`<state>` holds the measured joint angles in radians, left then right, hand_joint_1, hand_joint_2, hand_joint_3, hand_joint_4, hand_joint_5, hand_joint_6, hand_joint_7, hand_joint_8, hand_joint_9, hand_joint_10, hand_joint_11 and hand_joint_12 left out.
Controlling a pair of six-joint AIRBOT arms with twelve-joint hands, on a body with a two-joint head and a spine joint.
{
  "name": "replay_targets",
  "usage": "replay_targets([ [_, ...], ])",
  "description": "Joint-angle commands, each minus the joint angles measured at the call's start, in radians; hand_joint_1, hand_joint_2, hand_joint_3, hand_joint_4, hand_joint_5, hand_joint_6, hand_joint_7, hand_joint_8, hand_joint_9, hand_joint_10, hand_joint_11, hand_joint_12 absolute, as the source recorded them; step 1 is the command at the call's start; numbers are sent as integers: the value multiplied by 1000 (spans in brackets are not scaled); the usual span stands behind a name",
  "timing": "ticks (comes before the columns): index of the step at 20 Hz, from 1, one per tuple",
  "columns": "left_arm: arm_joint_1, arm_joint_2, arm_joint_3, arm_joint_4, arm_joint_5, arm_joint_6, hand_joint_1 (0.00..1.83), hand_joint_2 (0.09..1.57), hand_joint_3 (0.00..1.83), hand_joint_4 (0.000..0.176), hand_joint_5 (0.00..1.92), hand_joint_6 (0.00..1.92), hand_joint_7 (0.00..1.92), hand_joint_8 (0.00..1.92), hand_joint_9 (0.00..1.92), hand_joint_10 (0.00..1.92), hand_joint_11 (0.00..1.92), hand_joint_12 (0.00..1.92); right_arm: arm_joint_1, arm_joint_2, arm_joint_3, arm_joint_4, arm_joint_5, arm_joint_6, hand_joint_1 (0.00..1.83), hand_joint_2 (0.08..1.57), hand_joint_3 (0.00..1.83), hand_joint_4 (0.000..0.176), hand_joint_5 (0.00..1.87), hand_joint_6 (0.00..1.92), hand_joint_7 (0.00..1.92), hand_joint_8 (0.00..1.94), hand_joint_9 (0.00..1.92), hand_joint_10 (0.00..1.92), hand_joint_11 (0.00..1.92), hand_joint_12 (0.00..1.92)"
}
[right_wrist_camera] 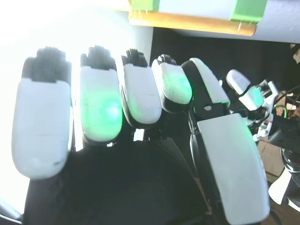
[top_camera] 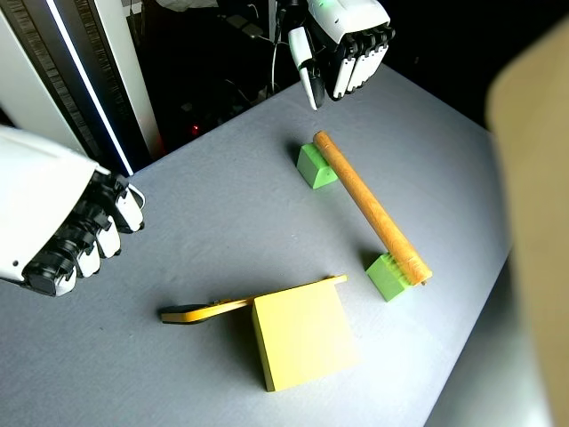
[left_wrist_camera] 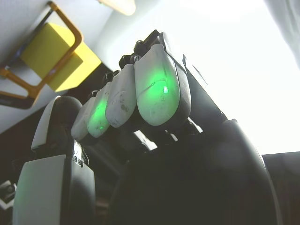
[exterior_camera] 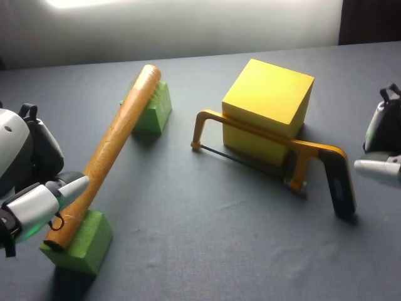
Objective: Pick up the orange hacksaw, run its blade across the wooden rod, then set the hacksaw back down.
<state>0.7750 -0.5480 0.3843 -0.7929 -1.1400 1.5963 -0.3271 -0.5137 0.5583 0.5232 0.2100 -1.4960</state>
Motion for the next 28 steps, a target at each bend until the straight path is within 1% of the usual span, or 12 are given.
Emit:
replay_targets([
  [1,-6,2,5,50,-104,1,0,1034,290,0,50,85,55,77,28,83,0,189,11,5,-3,-9,88,-5,27,1173,154,0,26,67,59,58,29,99,0,168],
  [3,-6,2,6,50,-105,1,0,1143,43,0,99,4,103,1,76,8,0,223,9,4,-14,-9,90,-29,90,1232,7,0,30,4,61,3,45,6,0,59],
  [5,-6,2,8,50,-109,0,0,1155,29,0,68,6,75,5,51,8,0,146,1,5,-39,-9,126,-49,134,1209,3,0,95,3,124,2,106,3,0,267],
  [8,-6,2,12,48,-109,-3,0,1162,16,0,57,0,73,3,49,6,0,158,-19,7,-75,2,185,-71,169,1195,0,0,72,0,104,0,90,0,0,262],
  [12,-9,2,-1,-13,-109,26,0,1156,8,0,76,7,73,2,48,3,0,145,-9,8,-101,424,264,-398,149,1203,1,0,70,1,72,1,54,0,0,135],
  [13,-10,2,-15,-52,-112,57,0,1166,10,0,56,7,48,5,17,8,0,28,5,1,-99,651,323,-533,216,1182,0,0,101,6,102,4,78,5,0,201],
  [15,-10,1,-42,-121,-141,115,0,1160,6,0,60,9,45,7,17,11,6,4,20,-6,-94,918,348,-674,236,1174,0,0,79,3,83,6,57,10,0,158],
  [18,-10,-4,-69,-188,-165,168,0,1158,5,0,61,7,38,2,6,5,0,0,9,-25,-70,1148,377,-682,296,1165,0,0,54,1,67,0,52,3,0,140],
  [23,8,-77,-79,-188,-247,156,0,1160,5,0,83,14,57,8,19,9,7,3,-50,-135,61,1269,375,-628,956,1029,0,0,18,4,0,0,0,0,0,24],
  [24,30,-103,-80,-176,-291,140,0,1159,4,0,81,12,49,4,11,5,3,2,-66,-158,86,1269,375,-604,1011,1008,0,0,25,7,5,2,0,0,0,18],
  [25,122,-196,-84,-150,-485,72,0,1159,4,0,80,11,48,4,9,4,1,1,-104,-229,141,1270,377,-549,1022,1003,0,0,27,7,6,2,0,0,0,17],
  [28,198,-267,-102,-149,-606,54,0,1164,6,0,60,2,34,0,4,2,0,0,-110,-268,149,1272,379,-510,1100,1009,0,0,27,6,6,2,0,0,16,26],
])
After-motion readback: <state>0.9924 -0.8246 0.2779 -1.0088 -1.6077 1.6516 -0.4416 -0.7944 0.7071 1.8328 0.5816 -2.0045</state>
